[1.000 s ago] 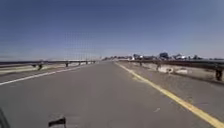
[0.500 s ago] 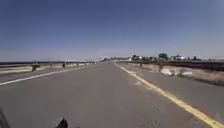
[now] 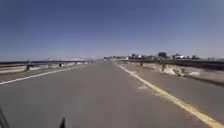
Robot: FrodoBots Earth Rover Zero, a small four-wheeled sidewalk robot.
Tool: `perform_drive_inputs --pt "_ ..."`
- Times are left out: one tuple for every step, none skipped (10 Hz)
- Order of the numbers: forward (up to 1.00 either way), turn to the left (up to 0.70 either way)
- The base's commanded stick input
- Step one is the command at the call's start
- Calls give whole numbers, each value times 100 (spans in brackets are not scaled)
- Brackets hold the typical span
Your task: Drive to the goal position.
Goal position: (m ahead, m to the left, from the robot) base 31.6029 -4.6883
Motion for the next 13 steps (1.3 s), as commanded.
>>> perform_drive_inputs --pt "100 0" --pt "100 0" --pt "100 0" --pt "100 0" --pt "100 0" --pt "100 0" --pt "100 0" --pt "100 0" --pt "100 0" --pt "100 0" --pt "100 0" --pt "100 0" --pt "100 0"
